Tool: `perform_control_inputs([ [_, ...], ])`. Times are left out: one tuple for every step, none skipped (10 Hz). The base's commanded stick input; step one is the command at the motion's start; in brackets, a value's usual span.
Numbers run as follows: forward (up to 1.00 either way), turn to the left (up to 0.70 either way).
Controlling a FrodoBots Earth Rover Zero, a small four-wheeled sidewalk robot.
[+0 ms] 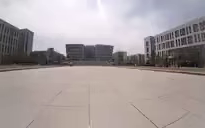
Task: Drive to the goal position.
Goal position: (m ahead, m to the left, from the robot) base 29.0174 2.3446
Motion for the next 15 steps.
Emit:
perform_control_inputs([
  [1.00, 0.27],
  [1.00, 0.37],
  [1.00, 0.38],
  [1.00, 0.35],
  [1.00, 0.18],
  [1.00, 0.08],
  [1.00, 0.00],
  [1.00, 0.00],
  [1.00, 0.00],
  [1.00, 0.00],
  [1.00, 0.00],
  [1.00, 0.00],
  [1.00, 0.00],
  [1.00, 0.00],
  [1.00, 0.00],
])
